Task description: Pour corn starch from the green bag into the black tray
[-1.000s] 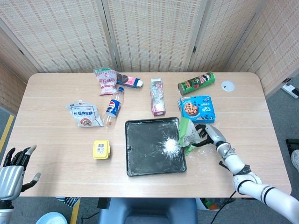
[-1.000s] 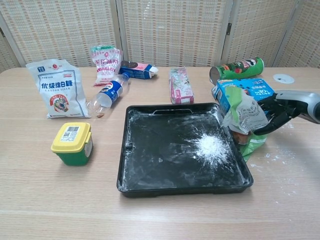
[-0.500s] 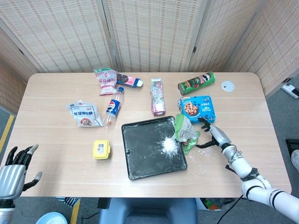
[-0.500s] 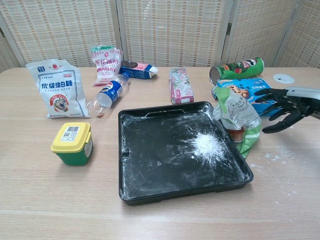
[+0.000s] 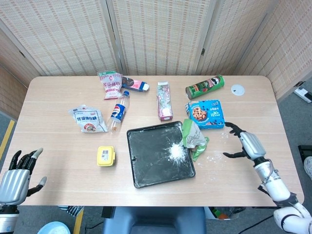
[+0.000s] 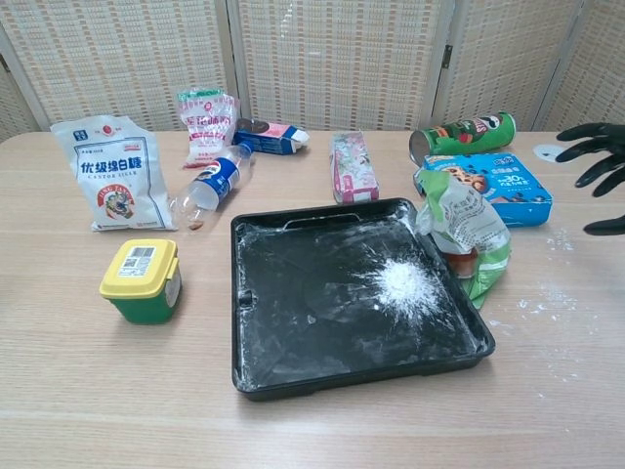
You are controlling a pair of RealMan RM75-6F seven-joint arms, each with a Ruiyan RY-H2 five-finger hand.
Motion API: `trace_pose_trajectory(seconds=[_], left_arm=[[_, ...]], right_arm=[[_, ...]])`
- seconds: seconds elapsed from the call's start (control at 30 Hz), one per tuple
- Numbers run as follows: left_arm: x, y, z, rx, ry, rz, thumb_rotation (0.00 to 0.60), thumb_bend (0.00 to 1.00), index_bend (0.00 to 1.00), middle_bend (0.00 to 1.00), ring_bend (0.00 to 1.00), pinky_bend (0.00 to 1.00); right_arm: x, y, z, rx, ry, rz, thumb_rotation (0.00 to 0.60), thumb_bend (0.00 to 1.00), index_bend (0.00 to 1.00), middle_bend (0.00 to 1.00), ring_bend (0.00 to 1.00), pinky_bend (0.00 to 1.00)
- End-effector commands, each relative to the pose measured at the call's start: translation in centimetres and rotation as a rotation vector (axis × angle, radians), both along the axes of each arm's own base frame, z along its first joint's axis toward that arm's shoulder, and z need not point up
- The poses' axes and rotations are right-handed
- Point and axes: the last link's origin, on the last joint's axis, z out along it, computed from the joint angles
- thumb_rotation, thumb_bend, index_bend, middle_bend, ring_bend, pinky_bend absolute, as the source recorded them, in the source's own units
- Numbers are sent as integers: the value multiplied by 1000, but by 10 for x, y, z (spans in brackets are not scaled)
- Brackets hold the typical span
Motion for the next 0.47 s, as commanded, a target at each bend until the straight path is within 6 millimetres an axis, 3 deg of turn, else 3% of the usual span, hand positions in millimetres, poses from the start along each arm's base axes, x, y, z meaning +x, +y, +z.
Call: trace_pose_trajectory(seconds=[0.03,0.2,0.37,0.47], left_arm=[[1,3,-1,10,-1,-5,600,347,112,184,200,0],[5,5,-4,37,0,-26,600,347,115,184,198,0],[13,3,-6,59,2,-54,600,347,119,184,195,0],[20,2,-8,59,1,-76,600,347,119,184,191,0]], right_arm=[[-12,53,44,-106,144,-30,600,162,128,191,240,280],[-19,92,68,-223,182,-77,600,162,135,190,219,262],[-29,131,79,-289,200,-136,600,162,135,185,209,240],[-29,144,82,-307,207,-137,600,162,135,183,189,203]])
